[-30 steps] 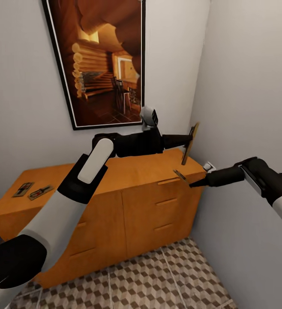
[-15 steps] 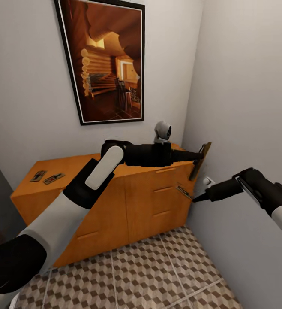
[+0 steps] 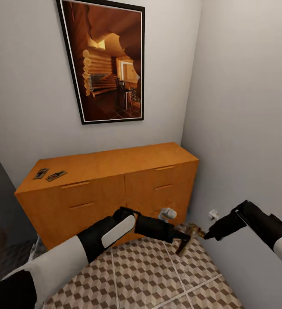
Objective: Take the four mousetraps from the cabinet in the bathroom and place them on the bathroom floor. Make sure all four end up on the same floor surface, and ensure that at least two of them are either under or directly next to the same bathroom sink.
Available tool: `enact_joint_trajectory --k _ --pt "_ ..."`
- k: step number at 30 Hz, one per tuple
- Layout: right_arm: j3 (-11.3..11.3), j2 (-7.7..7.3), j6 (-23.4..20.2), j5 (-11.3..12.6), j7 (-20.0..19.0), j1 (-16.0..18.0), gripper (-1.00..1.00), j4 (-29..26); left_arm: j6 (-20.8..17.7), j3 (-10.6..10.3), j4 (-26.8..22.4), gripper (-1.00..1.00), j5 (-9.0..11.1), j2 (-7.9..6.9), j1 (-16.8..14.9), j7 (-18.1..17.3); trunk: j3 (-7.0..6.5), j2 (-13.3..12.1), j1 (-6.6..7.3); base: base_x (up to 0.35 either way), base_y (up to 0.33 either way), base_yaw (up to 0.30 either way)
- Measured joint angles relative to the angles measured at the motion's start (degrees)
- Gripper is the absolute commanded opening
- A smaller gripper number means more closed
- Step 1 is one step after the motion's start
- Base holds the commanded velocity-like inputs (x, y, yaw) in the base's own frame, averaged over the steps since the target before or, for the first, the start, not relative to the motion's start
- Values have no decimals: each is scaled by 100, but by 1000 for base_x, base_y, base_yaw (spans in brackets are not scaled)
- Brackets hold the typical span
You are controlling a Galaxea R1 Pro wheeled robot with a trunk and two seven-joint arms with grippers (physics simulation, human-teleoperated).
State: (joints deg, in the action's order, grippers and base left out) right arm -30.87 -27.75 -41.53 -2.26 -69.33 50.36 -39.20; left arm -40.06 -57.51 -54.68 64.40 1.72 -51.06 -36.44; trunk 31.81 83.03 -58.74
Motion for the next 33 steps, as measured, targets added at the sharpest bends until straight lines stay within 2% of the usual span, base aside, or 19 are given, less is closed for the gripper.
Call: enact_joint_trajectory --k 1,3,6,9,11,12,14,15,16,17,18,20,23,25,27,28,29,33 --pt "-3 10 125 -22 473 -241 -100 54 344 -401 404 -100 -102 -9 245 1 0 0 0 0 0 0" --pt "-2 22 307 -37 1046 -541 -100 182 821 -943 990 -100 -162 14 457 1 0 0 0 0 0 0" --pt "-1 35 563 -23 1516 -782 -100 404 1163 -1407 1686 -100 -156 62 601 0 -1 0 0 0 0 0" --pt "-2 221 870 -21 1967 -1029 -100 851 1361 -1804 2464 -100 -175 132 950 6 0 1 0 0 0 0" --pt "-6 442 1107 -24 2370 -1162 -100 1249 1656 -1932 2936 -100 -170 148 1162 12 -1 1 0 0 0 0" --pt "-11 713 1418 -23 2880 -1298 -100 1713 2084 -1993 3374 -100 -172 154 1373 17 0 0 0 0 0 0" --pt "-26 1020 1816 -85 3478 -1475 -100 2244 2492 -2020 3841 -100 -165 161 1614 26 0 1 0 0 0 0" --pt "-34 1284 2277 -206 4111 -1627 -100 2772 2827 -2042 4237 -100 -168 164 1839 49 -1 1 0 0 0 0" --pt "-54 1455 2621 -280 4558 -1780 -100 3158 3089 -2057 4512 -100 -171 161 2015 110 1 1 0 0 0 0" --pt "-57 1577 2938 -303 4944 -1900 -100 3471 3372 -2056 4731 -100 -165 160 2157 266 1 2 0 0 0 0" --pt "-47 1638 3152 -302 5184 -2006 -100 3624 3549 -2036 4861 -100 -156 160 2238 448 0 2 0 0 0 0" --pt "-29 1757 3519 -289 5683 -2222 -100 3791 3754 -2013 5021 -100 -145 156 2357 1033 -1 2 0 0 0 0" --pt "5 2000 3888 -258 6690 -2561 -100 3879 3880 -1999 5121 -100 -120 132 2578 2335 0 2 0 0 0 0" --pt "15 2240 4301 -138 7900 -2845 -100 3895 3963 -1970 5147 -100 -88 131 2745 3638 -1 2 0 0 0 0" --pt "18 2384 4725 -66 8727 -2998 -100 3900 3994 -1956 5154 -100 -25 152 2812 4352 -1 2 0 0 0 0" --pt "19 2411 4843 -52 8934 -3031 -100 3902 4000 -1955 5153 -100 10 156 2826 4516 -1 2 0 0 0 0" --pt "17 2452 5001 -35 9214 -3074 -100 3902 4007 -1944 5153 -100 181 155 2858 4733 -1 2 0 0 0 0" --pt "16 2473 5037 -29 9295 -3086 -100 3901 4009 -1944 5148 -100 283 155 2892 4774 -2 2 0 0 0 0"
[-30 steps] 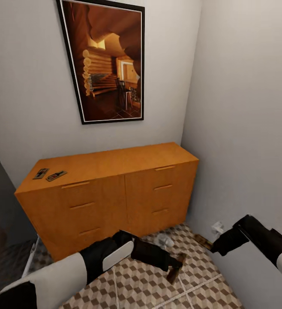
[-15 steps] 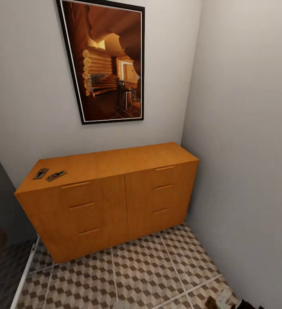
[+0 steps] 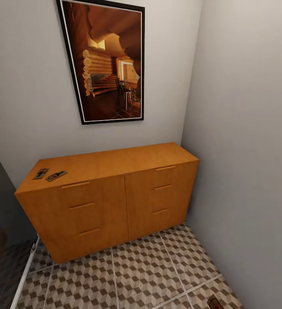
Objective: Take the four mousetraps from the cabinet in the bathroom and place them on the bathroom floor. Make sure all four end up on the same floor surface, and ensure that at least two of them are either under or directly next to the same bathroom sink.
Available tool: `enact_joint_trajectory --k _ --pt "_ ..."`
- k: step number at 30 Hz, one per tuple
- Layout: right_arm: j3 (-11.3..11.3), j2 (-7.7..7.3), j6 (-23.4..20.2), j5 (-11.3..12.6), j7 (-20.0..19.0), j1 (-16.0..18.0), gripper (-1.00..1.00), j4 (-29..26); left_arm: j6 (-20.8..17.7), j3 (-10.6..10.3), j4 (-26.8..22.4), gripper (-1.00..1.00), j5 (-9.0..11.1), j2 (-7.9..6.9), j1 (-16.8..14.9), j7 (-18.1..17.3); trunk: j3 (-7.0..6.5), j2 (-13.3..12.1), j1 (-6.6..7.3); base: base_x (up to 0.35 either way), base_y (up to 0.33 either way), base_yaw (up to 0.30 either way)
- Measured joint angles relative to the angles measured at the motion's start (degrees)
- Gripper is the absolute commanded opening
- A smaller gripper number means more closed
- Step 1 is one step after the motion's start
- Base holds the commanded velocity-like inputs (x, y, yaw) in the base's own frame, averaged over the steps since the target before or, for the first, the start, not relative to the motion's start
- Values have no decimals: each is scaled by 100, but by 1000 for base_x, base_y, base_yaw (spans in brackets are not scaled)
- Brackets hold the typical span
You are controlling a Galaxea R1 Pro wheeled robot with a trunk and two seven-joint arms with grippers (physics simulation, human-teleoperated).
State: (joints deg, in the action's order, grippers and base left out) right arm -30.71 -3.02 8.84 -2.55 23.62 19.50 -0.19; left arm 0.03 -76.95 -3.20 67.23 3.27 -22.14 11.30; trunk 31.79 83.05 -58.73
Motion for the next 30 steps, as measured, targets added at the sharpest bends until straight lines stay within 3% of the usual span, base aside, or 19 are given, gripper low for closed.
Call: enact_joint_trajectory --k 11,30 --pt "4 -6 -16 2 -3 -82 -100 25 190 8 7 -100 9 -44 1 -7 -11 0 -2 -253 0 -108" --pt "4 -6 -15 0 -31 -98 -100 25 347 9 11 -100 3 -62 27 -9 -59 0 0 -10 0 -274"
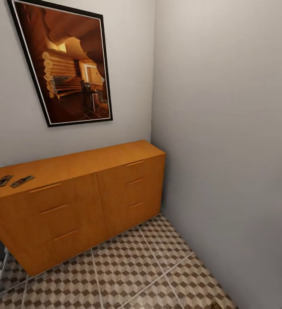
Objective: Take the four mousetraps from the cabinet in the bathroom and place them on the bathroom floor. Make sure all four end up on the same floor surface, and ensure that at least two of them are either under or directly next to the same bathroom sink.
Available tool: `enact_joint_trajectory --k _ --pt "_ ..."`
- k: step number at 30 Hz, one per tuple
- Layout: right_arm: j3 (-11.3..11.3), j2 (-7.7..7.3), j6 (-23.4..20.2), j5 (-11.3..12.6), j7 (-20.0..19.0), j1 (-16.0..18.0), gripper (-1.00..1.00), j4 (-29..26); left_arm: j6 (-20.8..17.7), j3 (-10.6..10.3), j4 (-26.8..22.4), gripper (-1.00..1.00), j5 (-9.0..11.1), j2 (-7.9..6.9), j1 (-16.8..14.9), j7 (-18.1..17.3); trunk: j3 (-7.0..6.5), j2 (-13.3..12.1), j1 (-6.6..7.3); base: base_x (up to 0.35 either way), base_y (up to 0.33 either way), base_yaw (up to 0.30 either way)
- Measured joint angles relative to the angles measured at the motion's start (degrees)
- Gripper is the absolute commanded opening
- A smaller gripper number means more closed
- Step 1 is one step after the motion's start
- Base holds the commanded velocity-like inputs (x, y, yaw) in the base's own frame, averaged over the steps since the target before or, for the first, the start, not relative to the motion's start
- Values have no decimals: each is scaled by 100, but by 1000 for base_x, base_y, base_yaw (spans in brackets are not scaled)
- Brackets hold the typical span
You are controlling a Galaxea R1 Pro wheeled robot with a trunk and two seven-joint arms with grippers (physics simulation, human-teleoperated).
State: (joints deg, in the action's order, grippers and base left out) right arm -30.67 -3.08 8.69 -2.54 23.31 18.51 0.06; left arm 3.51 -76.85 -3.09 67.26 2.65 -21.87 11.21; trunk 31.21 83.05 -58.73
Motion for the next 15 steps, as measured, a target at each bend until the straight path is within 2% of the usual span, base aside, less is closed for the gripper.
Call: enact_joint_trajectory --k 15 --pt "-4 9 10 -1 -129 -69 -100 -15 0 0 0 -100 0 -9 0 0 0 0 0 0 0 -284"
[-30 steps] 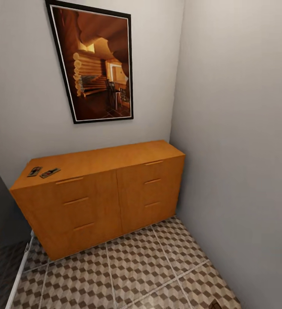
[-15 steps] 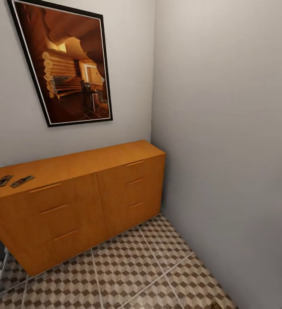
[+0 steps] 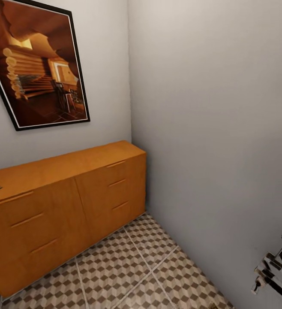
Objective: Take the four mousetraps from the cabinet in the bathroom and place them on the bathroom floor. Make sure all four end up on the same floor surface, and ensure that at least two of them are either under or directly next to the same bathroom sink.
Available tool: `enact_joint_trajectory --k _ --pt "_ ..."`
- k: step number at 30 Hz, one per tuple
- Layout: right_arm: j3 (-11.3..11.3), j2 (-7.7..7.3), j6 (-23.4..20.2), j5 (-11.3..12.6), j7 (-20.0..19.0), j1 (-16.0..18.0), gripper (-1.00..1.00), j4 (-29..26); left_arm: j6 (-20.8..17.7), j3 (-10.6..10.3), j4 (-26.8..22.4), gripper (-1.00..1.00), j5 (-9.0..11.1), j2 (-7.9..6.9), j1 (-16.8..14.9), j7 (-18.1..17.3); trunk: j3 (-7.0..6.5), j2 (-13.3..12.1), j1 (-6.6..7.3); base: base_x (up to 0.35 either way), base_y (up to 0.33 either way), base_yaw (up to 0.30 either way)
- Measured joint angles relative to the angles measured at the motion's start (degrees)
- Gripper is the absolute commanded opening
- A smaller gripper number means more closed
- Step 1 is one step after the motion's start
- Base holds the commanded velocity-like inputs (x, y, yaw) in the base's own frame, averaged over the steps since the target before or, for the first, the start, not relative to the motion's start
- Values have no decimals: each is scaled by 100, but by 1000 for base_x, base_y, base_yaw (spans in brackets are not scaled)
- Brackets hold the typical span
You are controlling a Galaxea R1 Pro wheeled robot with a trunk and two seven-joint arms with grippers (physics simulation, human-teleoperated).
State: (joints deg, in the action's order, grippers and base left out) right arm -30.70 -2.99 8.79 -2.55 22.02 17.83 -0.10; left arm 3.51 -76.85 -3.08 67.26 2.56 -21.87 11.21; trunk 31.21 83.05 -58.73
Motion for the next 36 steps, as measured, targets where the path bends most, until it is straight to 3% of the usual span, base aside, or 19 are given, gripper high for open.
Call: enact_joint_trajectory --k 7,22,36 --pt "-1 0 5 -5 -3 -2 -100 -2 0 -2 0 -100 -1 7 0 -6 0 0 -1 -38 20 -284" --pt "-1 3 4 -7 -4 -2 -100 -3 0 -1 1 -100 7 10 0 -8 0 -1 -2 -240 135 -284" --pt "0 18 3 -5 -2 -10 -100 -2 0 0 0 -100 8 9 0 -9 -19 0 0 -19 13 -284"
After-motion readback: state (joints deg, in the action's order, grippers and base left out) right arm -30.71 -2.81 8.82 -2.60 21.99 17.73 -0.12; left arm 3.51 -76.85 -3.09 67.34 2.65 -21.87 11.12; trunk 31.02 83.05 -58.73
